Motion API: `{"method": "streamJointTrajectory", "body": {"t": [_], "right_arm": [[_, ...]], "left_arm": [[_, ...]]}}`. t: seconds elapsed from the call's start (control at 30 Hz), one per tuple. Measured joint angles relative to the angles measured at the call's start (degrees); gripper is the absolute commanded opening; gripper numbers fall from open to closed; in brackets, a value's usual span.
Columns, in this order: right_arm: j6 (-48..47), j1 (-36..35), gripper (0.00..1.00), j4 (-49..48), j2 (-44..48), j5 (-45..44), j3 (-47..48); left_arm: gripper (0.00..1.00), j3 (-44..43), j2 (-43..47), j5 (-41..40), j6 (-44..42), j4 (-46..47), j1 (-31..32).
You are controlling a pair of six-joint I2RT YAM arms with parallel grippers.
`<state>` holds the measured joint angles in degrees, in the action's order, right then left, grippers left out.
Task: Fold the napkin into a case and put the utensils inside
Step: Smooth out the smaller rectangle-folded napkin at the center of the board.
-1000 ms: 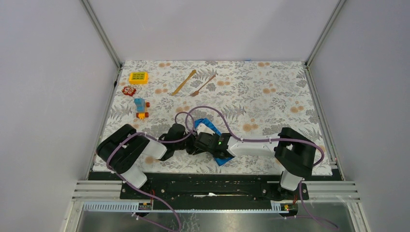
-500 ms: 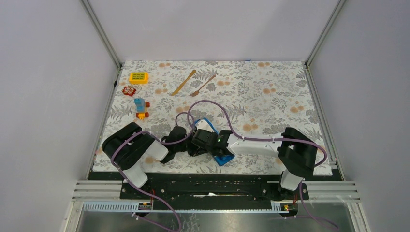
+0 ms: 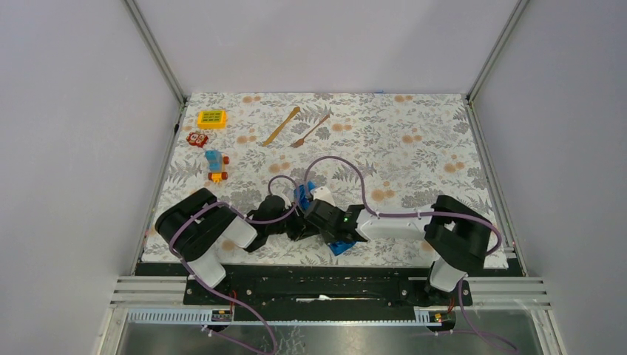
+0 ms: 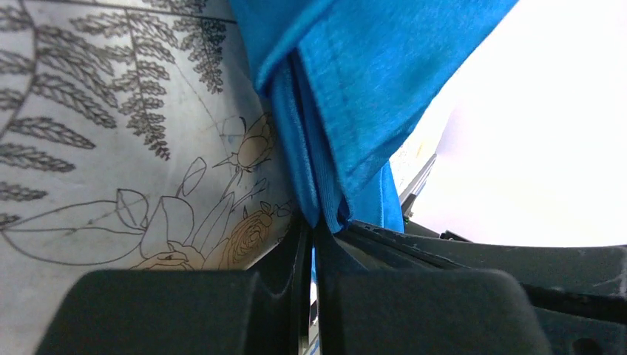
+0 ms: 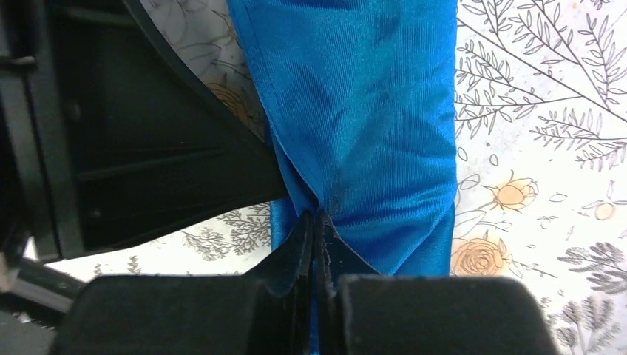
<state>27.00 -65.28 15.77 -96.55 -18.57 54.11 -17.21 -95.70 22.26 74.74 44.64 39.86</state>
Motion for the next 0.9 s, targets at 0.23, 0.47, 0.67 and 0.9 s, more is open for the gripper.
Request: {"method": "streamJointTrajectory", "body": {"t": [0.23, 0.47, 0.67, 0.9], "right_arm": [[3.3, 3.8, 0.00, -11.5, 4.6, 5.5, -8.5], [6.3, 6.5, 0.04, -19.5, 5.9, 10.3, -12.5], [6.8, 7.0, 0.04, -21.5, 5.9, 11.8, -13.3], [7.0, 7.0, 0.05, -22.4, 6.0, 12.3, -13.7]], "left_arm": [[0.23, 0.3, 1.9, -1.1, -0.7, -2.0, 0.2], [0.16, 1.1, 12.9, -2.2, -7.1, -14.6, -2.9], [0.09, -4.8, 22.7, -0.2, -14.2, -28.0, -10.5], [0.01, -19.8, 12.5, 3.7, -18.2, -27.6, -10.9]]}}
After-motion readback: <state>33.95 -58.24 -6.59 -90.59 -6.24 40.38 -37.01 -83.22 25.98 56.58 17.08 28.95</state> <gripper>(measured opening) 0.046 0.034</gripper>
